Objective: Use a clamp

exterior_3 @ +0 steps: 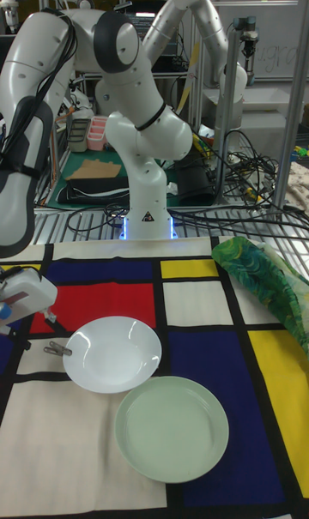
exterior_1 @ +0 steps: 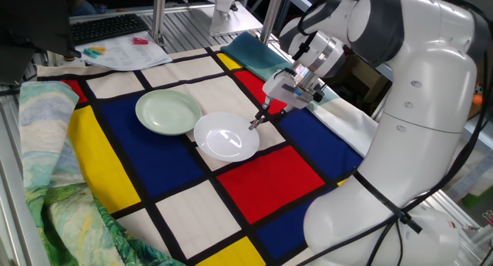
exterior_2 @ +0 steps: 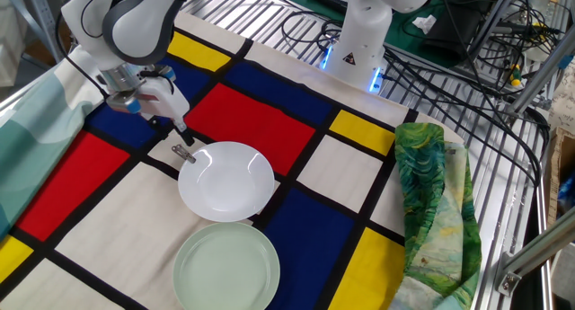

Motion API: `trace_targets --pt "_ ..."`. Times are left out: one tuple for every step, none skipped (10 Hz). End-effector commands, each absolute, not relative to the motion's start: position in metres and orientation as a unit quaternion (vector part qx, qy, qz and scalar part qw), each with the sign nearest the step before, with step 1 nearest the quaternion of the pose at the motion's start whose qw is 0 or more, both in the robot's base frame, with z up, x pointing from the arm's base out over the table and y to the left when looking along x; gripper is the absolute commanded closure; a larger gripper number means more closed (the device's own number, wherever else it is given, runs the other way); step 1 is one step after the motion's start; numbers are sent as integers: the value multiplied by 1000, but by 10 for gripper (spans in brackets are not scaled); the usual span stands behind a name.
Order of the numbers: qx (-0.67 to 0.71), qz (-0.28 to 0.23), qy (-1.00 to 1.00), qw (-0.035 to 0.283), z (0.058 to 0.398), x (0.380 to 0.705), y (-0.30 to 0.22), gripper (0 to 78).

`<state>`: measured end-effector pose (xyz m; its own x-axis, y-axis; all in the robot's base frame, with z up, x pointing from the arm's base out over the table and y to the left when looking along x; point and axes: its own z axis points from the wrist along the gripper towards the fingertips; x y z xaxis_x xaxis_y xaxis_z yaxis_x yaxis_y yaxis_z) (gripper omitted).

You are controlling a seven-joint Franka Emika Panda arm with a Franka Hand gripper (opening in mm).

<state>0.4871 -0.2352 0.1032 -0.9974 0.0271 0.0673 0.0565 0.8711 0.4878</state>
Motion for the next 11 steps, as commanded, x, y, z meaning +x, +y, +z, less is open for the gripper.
trace_targets --pt "-42 -304 -951 35 84 500 -224 1" --pt "-43 -306 -951 36 84 501 -222 1" --pt "-43 -307 -950 36 85 502 -222 1" --pt "-44 -309 -949 36 85 502 -222 1" --pt "-46 -310 -949 34 86 502 -222 1" --pt "-46 -313 -948 35 87 501 -222 1" --pt "-47 -315 -947 36 89 500 -223 1" --pt "-49 -318 -946 38 92 499 -223 1" --pt "-51 -320 -945 39 93 499 -220 1" --pt "-51 -320 -945 39 93 499 -220 1" --pt "-54 -323 -944 40 94 498 -217 1"
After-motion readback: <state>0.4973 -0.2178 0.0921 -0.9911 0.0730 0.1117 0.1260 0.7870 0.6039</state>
